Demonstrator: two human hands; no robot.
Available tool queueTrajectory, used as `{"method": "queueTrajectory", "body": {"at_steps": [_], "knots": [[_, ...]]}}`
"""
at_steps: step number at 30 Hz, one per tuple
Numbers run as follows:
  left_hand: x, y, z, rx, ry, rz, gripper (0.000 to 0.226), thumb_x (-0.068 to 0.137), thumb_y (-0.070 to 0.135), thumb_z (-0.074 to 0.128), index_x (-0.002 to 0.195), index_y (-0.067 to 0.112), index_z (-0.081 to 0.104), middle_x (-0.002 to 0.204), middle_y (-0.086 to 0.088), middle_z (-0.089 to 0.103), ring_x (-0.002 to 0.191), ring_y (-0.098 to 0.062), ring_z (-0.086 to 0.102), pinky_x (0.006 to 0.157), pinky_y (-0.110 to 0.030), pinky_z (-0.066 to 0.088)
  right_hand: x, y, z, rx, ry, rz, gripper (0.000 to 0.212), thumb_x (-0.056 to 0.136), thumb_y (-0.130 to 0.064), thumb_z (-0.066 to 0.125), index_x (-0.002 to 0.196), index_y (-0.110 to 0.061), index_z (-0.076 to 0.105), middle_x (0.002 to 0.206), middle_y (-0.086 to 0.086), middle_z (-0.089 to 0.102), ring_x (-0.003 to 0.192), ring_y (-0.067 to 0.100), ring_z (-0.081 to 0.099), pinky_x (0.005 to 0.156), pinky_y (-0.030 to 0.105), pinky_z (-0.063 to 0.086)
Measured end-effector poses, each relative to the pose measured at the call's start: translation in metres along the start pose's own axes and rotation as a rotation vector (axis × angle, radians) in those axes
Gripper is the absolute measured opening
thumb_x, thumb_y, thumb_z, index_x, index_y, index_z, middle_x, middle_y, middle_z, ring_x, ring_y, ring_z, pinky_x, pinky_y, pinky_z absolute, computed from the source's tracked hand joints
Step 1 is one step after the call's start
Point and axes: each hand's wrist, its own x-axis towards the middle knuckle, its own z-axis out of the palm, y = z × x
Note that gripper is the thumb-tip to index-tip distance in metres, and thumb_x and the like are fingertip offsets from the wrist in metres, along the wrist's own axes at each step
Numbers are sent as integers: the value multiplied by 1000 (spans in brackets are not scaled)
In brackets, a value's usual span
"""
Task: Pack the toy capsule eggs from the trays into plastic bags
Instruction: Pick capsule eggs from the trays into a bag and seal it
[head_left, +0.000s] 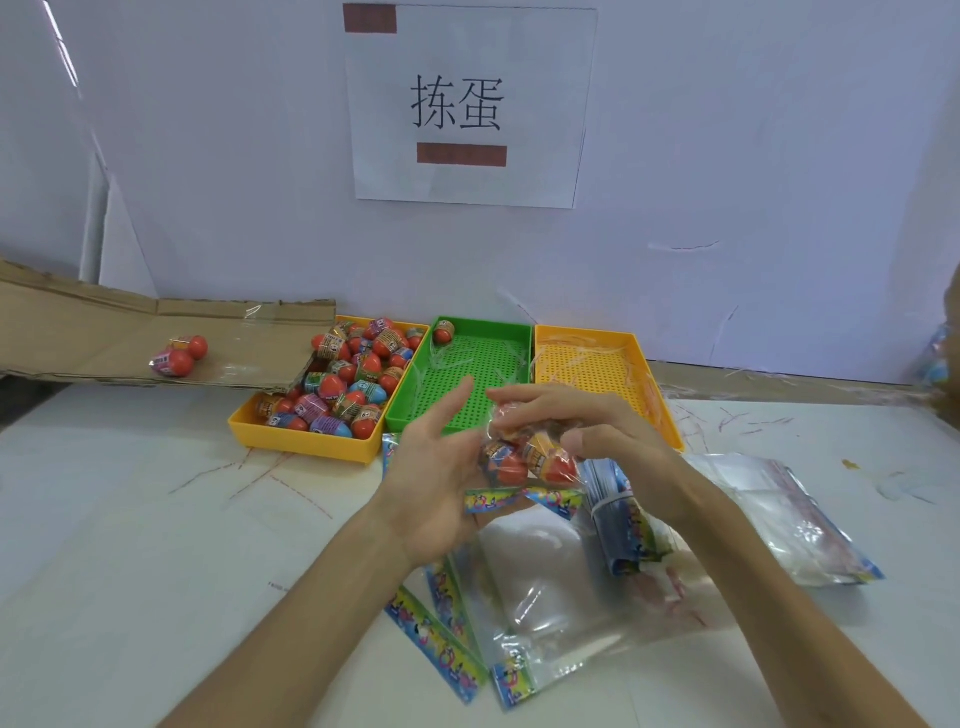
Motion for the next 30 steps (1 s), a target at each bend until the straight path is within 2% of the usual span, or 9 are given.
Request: {"method": "queueTrajectory", "body": {"at_steps": [3, 4, 7, 12, 16, 19, 22, 28, 30], "knots": [[1, -4, 2, 30, 57, 43, 46, 85, 51, 62, 115, 20, 79, 107, -1, 73, 87, -15, 72, 64, -28, 58, -2, 22, -1, 23, -238, 69, 36, 105, -13, 44, 137, -7, 58, 148, 7, 53, 107, 9, 62, 102, 32, 49], [1, -4, 3, 24, 72, 53, 44, 86, 47, 62, 116, 19, 78, 106, -1, 73, 87, -16, 72, 64, -28, 58, -1, 23, 2, -5, -225, 138, 37, 108, -10, 37, 140, -9, 56, 144, 4, 56, 101, 8, 61, 104, 32, 47], [4, -6, 7, -32, 57, 98, 33, 89, 38, 59, 104, 21, 82, 98, -2, 76, 84, -18, 75, 62, -29, 60, 6, 4, 4, -69, 95, 64, 58, 109, -32, 20, 114, -18, 76, 133, -12, 66, 117, 10, 62, 96, 20, 44], [7, -6, 10, -67, 48, 201, 39, 95, 37, 52, 110, 13, 79, 122, -17, 72, 102, -28, 74, 76, -37, 63, 9, 4, 7, 66, 276, -17, 37, 96, -24, 54, 132, -19, 63, 124, -11, 69, 110, 7, 65, 84, 20, 51], [12, -2, 9, -62, 160, 370, 42, 96, 35, 49, 121, 11, 72, 119, -18, 73, 104, -28, 73, 80, -37, 63, 12, 8, 6, 186, 535, 85, 34, 80, -33, 80, 101, -15, 61, 92, -9, 68, 85, 11, 66, 75, 25, 52], [14, -2, 9, 22, 237, 437, 42, 100, 34, 48, 133, 10, 59, 120, -14, 73, 106, -26, 72, 90, -40, 60, 12, 10, 5, 178, 488, 163, 26, 82, -39, 73, 81, -15, 64, 77, -3, 64, 77, 13, 62, 77, 33, 53], [14, -2, 9, 18, 306, 470, 58, 90, 37, 57, 136, 3, 50, 112, -14, 74, 97, -25, 73, 85, -38, 61, 11, 10, 8, 152, 472, 180, 18, 92, -31, 70, 82, -16, 69, 82, 4, 67, 80, 14, 64, 75, 29, 56], [14, -2, 1, -3, 284, 533, 28, 87, 34, 64, 98, 12, 51, 96, -11, 73, 91, -24, 73, 73, -35, 63, 14, 6, 18, 220, 520, 239, 24, 79, -43, 72, 85, -21, 67, 85, 0, 72, 80, 11, 67, 70, 23, 53], [13, -2, 0, 21, 299, 561, 24, 87, 33, 67, 84, 17, 49, 94, -14, 65, 93, -29, 68, 76, -43, 59, 14, 6, 20, 201, 519, 240, 14, 88, -33, 71, 84, -20, 68, 87, 2, 74, 84, 13, 69, 75, 25, 53]]}}
